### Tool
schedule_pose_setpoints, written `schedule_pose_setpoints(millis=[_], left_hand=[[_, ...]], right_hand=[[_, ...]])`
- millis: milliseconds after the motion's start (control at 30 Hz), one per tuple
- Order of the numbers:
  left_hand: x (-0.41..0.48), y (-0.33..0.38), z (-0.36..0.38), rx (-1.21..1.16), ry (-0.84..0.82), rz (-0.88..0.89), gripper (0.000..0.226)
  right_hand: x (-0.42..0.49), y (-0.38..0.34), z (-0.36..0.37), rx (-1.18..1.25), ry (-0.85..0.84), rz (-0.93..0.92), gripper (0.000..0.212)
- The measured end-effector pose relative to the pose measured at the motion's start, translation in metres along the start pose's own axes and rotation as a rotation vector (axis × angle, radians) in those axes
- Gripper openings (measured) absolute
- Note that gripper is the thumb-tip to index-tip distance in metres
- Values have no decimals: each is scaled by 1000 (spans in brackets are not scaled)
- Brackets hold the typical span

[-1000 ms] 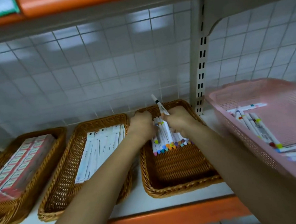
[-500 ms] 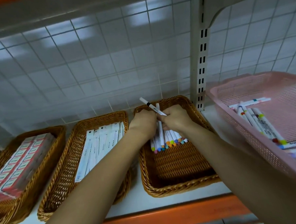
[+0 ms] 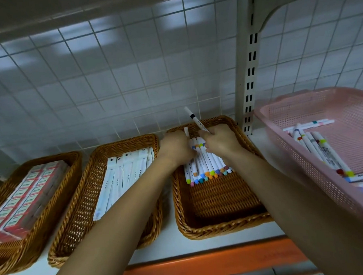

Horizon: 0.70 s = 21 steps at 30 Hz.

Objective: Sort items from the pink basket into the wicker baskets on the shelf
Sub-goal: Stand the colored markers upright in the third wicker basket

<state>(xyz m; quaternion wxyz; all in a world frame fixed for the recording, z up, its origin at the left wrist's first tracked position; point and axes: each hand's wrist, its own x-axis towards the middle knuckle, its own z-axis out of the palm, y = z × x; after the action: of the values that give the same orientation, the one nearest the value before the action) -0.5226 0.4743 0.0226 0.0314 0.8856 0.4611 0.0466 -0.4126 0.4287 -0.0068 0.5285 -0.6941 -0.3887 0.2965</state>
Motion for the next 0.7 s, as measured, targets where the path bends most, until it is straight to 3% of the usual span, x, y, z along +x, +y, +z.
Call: schedule_pose_setpoints(millis=[200, 367, 400, 467, 567, 700], left_hand=[[5, 11, 5, 214, -41, -9, 19], [7, 10, 5, 189, -63, 2, 13], [7, 9, 4, 155, -41, 8, 8], [9, 4, 4, 4, 66, 7, 21], [12, -2, 7, -392, 151, -33, 37], [9, -5, 9, -687, 177, -80, 20]], right_hand=[[-3, 4, -8, -123, 12, -33, 46], [-7, 3, -9, -226, -21, -77, 29], [-7, 2, -9, -241, -24, -71, 27], [-7, 1, -7, -221, -42, -44, 24], [-8, 0, -3, -183, -112, -25, 18], [-12, -4, -1, -199, -215, -62, 15]])
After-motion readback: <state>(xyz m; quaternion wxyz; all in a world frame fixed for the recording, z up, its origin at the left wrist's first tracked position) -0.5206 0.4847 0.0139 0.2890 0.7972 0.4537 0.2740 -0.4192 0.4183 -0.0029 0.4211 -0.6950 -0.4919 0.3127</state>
